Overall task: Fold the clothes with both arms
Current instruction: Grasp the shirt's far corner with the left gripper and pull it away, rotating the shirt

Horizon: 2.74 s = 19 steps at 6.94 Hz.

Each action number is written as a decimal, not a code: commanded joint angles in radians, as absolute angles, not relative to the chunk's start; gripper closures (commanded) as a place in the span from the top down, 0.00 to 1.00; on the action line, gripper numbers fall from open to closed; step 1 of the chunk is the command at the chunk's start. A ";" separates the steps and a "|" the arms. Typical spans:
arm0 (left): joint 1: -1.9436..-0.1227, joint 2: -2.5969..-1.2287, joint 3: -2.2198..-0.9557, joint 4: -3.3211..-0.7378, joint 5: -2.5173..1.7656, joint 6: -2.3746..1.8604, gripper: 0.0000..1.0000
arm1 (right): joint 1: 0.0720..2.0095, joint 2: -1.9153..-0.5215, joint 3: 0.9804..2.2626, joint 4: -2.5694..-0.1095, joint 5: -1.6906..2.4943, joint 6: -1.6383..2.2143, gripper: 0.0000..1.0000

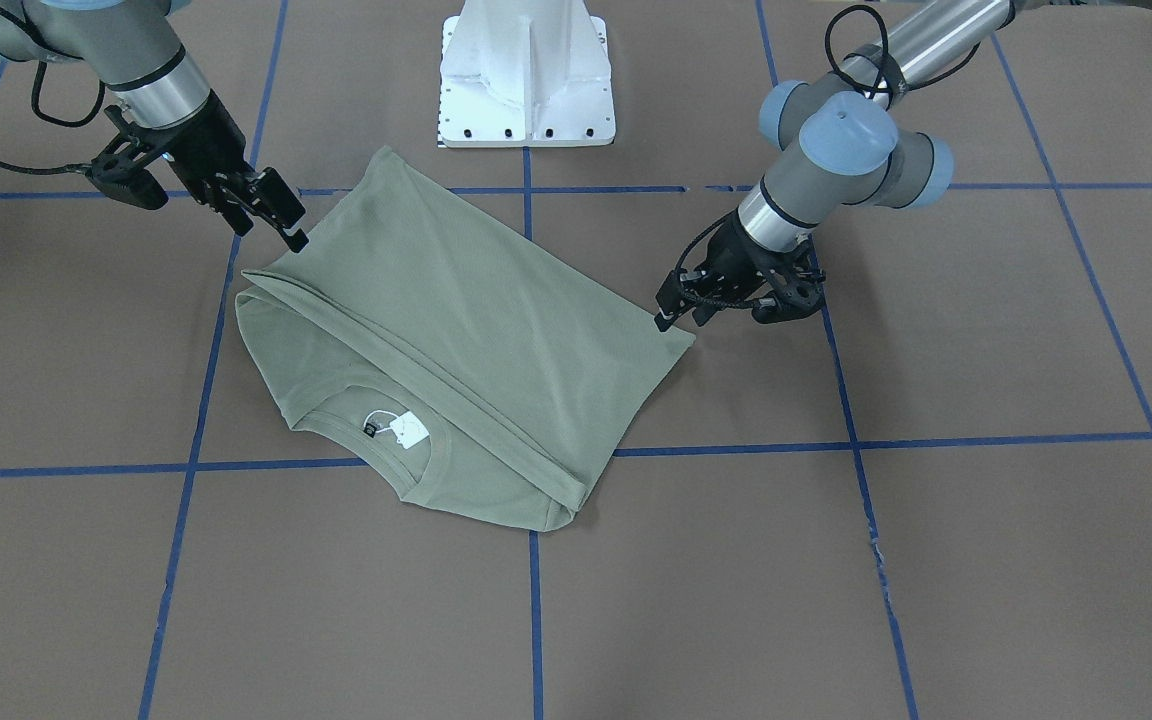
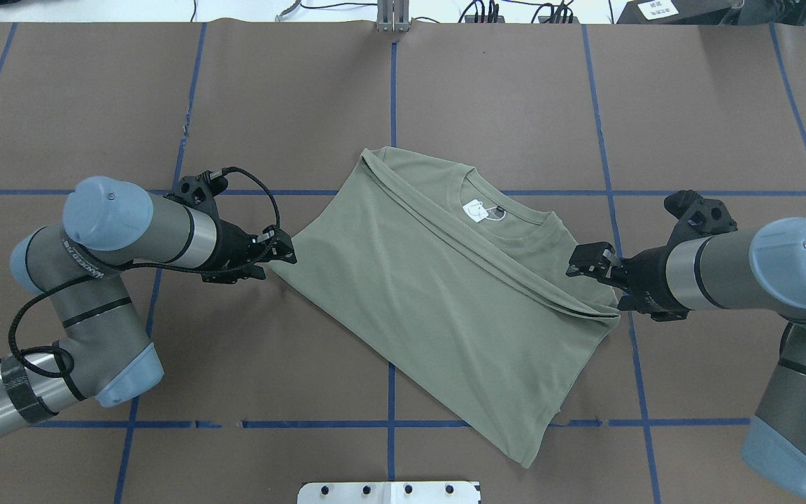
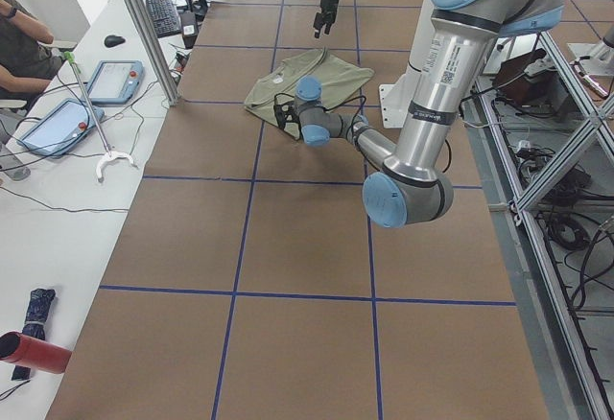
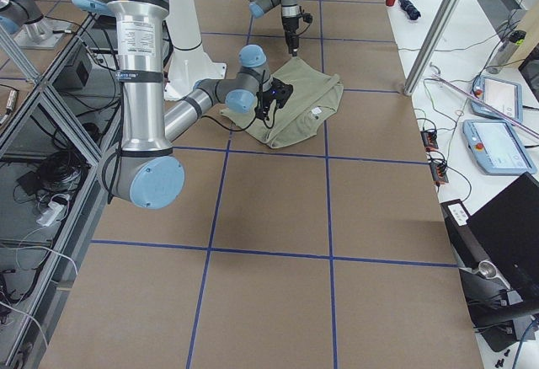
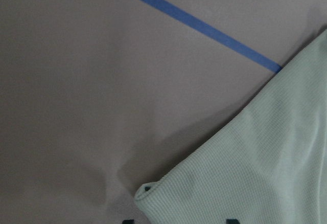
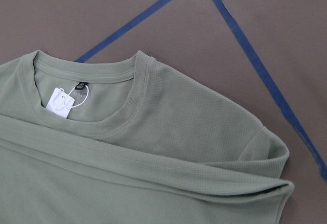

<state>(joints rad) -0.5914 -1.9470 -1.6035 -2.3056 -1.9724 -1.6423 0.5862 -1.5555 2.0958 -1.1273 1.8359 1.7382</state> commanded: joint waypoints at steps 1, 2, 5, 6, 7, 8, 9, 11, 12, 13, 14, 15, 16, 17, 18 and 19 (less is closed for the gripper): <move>-0.577 -1.956 -1.580 -2.307 -1.968 -1.641 0.64 | 0.609 -1.554 2.083 -1.127 1.838 1.698 1.00; -0.575 -1.956 -1.578 -2.306 -1.968 -1.641 0.61 | 0.609 -1.554 2.083 -1.127 1.838 1.698 1.00; -0.581 -1.959 -1.577 -2.306 -1.916 -1.631 0.00 | 0.609 -1.552 2.075 -1.127 1.838 1.698 1.00; -0.592 -1.957 -1.569 -2.306 -1.914 -1.628 0.00 | 0.609 -1.552 2.075 -1.127 1.838 1.698 1.00; -0.635 -1.960 -1.565 -2.304 -1.916 -1.565 0.00 | 0.609 -1.552 2.075 -1.127 1.838 1.698 1.00; -0.700 -1.962 -1.554 -2.303 -1.917 -1.499 0.00 | 0.611 -1.555 2.077 -1.127 1.838 1.698 1.00; -0.762 -2.027 -1.469 -2.303 -1.919 -1.430 0.00 | 0.611 -1.555 2.080 -1.127 1.838 1.700 1.00; -0.869 -2.300 -1.152 -2.316 -1.917 -1.428 0.00 | 0.611 -1.552 2.079 -1.127 1.830 1.701 1.00; -0.883 -2.378 -1.062 -2.339 -1.873 -1.433 0.00 | 0.609 -1.551 2.077 -1.129 1.830 1.703 1.00; -0.884 -2.458 -0.913 -2.414 -1.830 -1.449 0.00 | 0.604 -1.534 2.065 -1.129 1.827 1.704 1.00; -0.887 -2.488 -0.829 -2.481 -1.818 -1.453 0.00 | 0.603 -1.485 2.036 -1.129 1.825 1.709 1.00; -0.887 -2.494 -0.818 -2.485 -1.818 -1.454 0.00 | 0.603 -1.464 2.026 -1.129 1.825 1.709 1.00; -0.888 -2.555 -0.739 -2.511 -1.819 -1.460 0.00 | 0.597 -1.456 2.023 -1.126 1.824 1.712 1.00; -0.888 -2.562 -0.714 -2.540 -1.818 -1.457 0.02 | 0.589 -1.419 2.001 -1.132 1.824 1.712 1.00; -0.899 -2.560 -0.721 -2.540 -1.828 -1.450 0.47 | 0.583 -1.340 1.930 -1.149 1.830 1.706 1.00; -0.905 -2.501 -0.832 -2.534 -1.868 -1.448 0.51 | 0.559 -1.239 1.880 -1.236 1.830 1.697 1.00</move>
